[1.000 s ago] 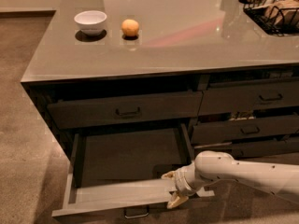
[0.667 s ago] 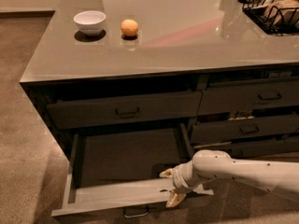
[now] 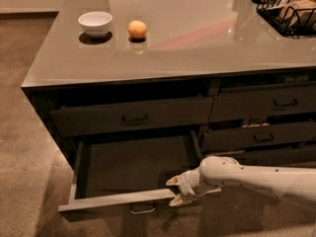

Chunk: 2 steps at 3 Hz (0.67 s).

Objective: Close middle drawer

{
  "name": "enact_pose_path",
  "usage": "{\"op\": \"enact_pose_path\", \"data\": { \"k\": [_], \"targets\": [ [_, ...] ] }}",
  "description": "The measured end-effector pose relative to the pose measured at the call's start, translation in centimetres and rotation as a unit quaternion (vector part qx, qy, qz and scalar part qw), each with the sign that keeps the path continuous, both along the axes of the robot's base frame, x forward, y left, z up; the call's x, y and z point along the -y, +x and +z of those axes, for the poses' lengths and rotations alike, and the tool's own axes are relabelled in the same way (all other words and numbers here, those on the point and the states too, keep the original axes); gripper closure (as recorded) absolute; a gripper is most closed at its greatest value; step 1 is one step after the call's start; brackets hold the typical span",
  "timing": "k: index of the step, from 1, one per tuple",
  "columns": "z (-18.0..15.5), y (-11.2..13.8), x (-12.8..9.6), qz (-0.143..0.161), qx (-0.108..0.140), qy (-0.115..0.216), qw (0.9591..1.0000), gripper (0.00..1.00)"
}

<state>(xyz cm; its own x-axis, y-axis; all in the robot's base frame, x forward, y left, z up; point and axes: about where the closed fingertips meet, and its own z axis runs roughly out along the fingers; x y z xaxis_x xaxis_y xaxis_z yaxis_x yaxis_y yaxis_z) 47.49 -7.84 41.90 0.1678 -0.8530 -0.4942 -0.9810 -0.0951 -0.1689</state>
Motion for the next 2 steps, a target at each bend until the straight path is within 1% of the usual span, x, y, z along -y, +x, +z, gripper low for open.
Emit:
{"op": "enact_pose_path", "data": {
  "k": [1,2],
  "targets": [
    [0.4,3.5,-1.0,-0.005,0.017,0.002,0.9998,0.38],
    [1.2,6.3,-1.9,-0.006,0.032,0.01,0.9994,0.23]
  ]
}}
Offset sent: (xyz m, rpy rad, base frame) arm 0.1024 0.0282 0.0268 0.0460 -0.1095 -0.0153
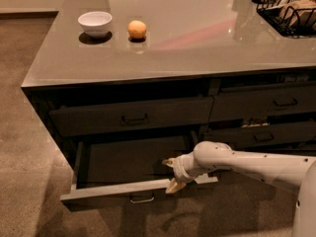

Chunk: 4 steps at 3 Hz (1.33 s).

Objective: Close middle drawer

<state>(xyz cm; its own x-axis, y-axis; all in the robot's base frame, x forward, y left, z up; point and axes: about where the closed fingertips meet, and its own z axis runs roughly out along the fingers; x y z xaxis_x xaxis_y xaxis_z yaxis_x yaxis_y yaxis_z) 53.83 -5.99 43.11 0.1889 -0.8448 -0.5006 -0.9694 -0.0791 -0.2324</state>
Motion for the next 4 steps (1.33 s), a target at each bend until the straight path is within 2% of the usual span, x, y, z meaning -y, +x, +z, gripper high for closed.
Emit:
{"op": "enact_pose_path", "data": {
  "k": [1,2,3,4],
  "targets": [
    [1.1,0.6,0.0,0.0,0.01,0.024,0.9997,0.01],
    [2.6,-1.6,1.0,0.007,0.017,0.056,0.9982,0.0],
    [3.6,-7.6,2.9,0.029,0.019,0.095,0.9949,0.04],
    [3.6,-11.1,3.5,0.047,0.008,0.116,0.992,0.27]
  ]
}}
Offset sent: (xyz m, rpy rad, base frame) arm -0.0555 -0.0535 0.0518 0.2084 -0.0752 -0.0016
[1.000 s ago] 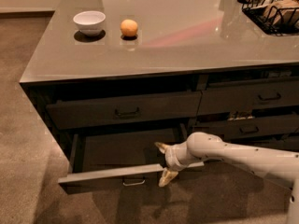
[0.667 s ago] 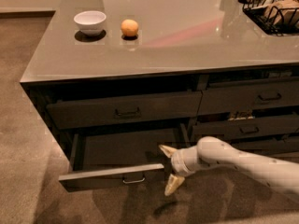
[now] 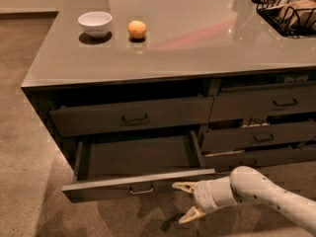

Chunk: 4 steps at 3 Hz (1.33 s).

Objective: Close middle drawer

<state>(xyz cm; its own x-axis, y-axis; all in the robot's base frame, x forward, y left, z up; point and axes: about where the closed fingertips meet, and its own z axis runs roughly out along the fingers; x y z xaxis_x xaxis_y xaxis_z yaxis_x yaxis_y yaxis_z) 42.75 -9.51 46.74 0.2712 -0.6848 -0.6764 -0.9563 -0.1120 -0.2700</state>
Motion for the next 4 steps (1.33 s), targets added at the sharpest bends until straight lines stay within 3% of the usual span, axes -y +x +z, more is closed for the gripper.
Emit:
{"op": "enact_pose_path", "data": {
  "k": [1,2,3,4],
  "targets": [
    [-2.8,-2.3,-0.6,0.024,-0.037,0.001,0.999,0.5],
    [-6.0,-3.8,-1.9,0.073,-0.081,-0.028,0.9937,0.73],
    [-6.9,-3.6,-2.5,0.079,-0.085,-0.03,0.9928,1.0],
    [-8.9,-3.0,-2.7,0.059,-0.087,-0.019,0.9943,1.0]
  ]
}}
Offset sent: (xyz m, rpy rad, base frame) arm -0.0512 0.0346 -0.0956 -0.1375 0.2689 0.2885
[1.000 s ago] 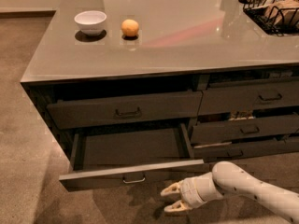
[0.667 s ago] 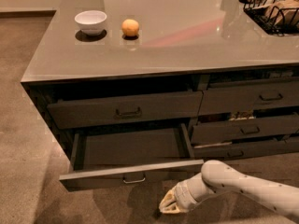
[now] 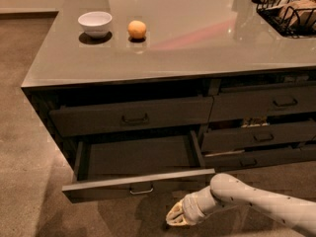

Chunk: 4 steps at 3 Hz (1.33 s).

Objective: Close middle drawer

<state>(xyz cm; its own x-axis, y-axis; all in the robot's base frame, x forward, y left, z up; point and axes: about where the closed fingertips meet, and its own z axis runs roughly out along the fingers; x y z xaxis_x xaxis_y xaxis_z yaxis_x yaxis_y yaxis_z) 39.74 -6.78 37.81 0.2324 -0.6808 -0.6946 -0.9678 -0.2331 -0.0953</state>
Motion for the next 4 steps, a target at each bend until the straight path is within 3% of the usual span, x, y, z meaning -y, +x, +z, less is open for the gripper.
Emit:
{"op": "enact_pose_path", "data": {
  "k": [1,2,4],
  "targets": [
    [-2.3,2.4,0.7,-0.042,0.004,0.017,0.999,1.0],
    [-4.1,6.4,2.0,-0.092,0.013,0.049,0.9944,1.0],
    [-3.8,11.1,1.2,-0.129,0.047,0.073,0.9879,1.0]
  ]
}}
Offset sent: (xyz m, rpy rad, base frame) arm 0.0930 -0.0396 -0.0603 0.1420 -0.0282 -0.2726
